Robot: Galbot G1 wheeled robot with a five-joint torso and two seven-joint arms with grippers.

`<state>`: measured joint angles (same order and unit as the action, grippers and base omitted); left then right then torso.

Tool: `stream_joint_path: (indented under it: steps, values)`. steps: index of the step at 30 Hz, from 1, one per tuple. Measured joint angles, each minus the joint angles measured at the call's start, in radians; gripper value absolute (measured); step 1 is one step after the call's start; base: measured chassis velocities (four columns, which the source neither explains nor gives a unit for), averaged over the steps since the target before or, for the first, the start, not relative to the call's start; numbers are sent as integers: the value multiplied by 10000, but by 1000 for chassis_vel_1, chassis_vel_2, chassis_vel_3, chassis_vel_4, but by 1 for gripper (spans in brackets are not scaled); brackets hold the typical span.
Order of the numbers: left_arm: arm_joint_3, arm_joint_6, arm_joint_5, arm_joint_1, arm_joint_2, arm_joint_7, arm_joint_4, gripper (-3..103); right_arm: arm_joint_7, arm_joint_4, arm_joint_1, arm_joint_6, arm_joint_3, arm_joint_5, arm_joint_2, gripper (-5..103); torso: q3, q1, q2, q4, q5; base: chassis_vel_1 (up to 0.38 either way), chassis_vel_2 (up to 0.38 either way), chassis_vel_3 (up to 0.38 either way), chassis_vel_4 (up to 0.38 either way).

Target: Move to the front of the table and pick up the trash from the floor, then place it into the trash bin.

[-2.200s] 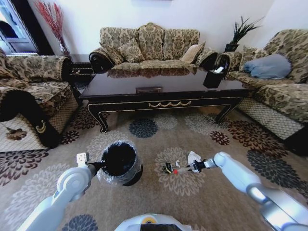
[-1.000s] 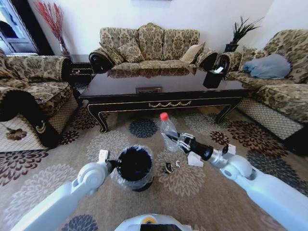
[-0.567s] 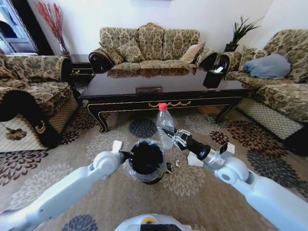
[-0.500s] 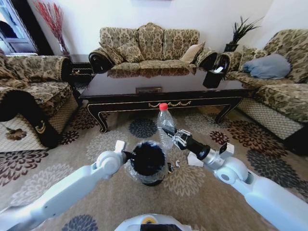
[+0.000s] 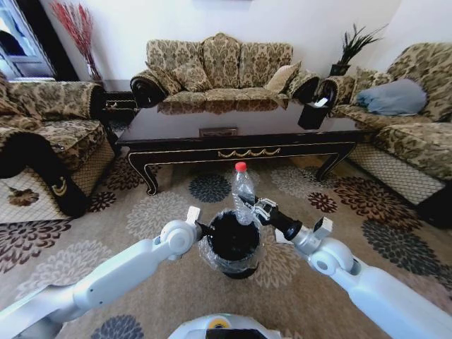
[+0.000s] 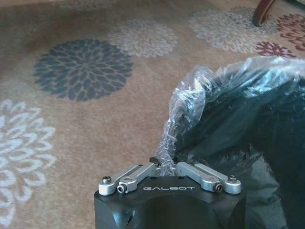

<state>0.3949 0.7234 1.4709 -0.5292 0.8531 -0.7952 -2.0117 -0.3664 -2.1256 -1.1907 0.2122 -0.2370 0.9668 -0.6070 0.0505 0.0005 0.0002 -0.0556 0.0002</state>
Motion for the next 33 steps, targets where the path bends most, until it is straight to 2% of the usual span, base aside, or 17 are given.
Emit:
stream_joint_path:
  steps: [2,5,6,8,9,11,12,15,17,18,21,24,31,33]
  values:
    - [-45,1,11,29,12,2,16,2,-28,-60,-1,-51,-1,0,-9,16,0,0,0,1,-1,0,0,0,0]
    - [-100,-41,-183,122,205,95,64,2,-271,-72,14,-153,8,-122,19,31,0,0,0,-5,-4,0,0,0,0]
    - [-100,-41,-183,122,205,95,64,2,-271,-72,14,-153,8,-122,19,31,0,0,0,-5,-4,0,0,0,0]
    - [-95,-67,-287,134,250,107,66,2,-300,-66,4,-194,11,-128,42,41,0,0,0,-7,-3,0,0,0,0]
    - [-93,-67,-300,133,251,107,66,2,-309,-66,-22,-222,7,-137,47,41,1,0,0,-7,-2,0,0,0,0]
    - [-93,-67,-302,105,215,115,66,2,-354,-68,-76,-273,-57,-144,48,52,0,0,0,-5,-3,0,0,0,0]
    - [-93,-67,-302,105,215,115,66,2,-354,-68,-76,-273,-57,-144,48,52,0,0,0,-5,-3,0,0,0,0]
    - [-103,-93,-389,-48,188,104,75,2,-429,39,-93,-275,-110,-140,42,69,0,0,0,-2,-3,0,0,0,0]
    - [-110,-97,-406,-81,188,101,77,2,-436,60,-85,-275,-110,-137,39,69,1,0,0,-3,-3,0,0,0,0]
    - [-154,-103,-432,-210,205,93,77,2,-453,82,-65,-300,-99,-131,30,79,0,0,0,-4,-2,0,0,0,0]
    - [-192,-103,-432,-306,210,85,77,2,-491,82,-59,-360,-83,-129,27,85,0,0,0,-4,-4,0,0,0,0]
    - [-305,-102,-439,-431,145,75,89,2,-532,102,-79,-373,-54,-148,19,98,0,0,0,-5,-3,0,0,0,0]
    - [-768,-90,-593,-912,-303,164,3,2,-597,307,-80,-367,-122,-153,114,100,0,0,0,-3,-2,0,0,0,0]
    - [-1191,-74,-607,-1279,-534,242,-106,2,-666,527,20,-347,-199,-98,259,100,1,0,0,-4,-5,0,0,0,0]
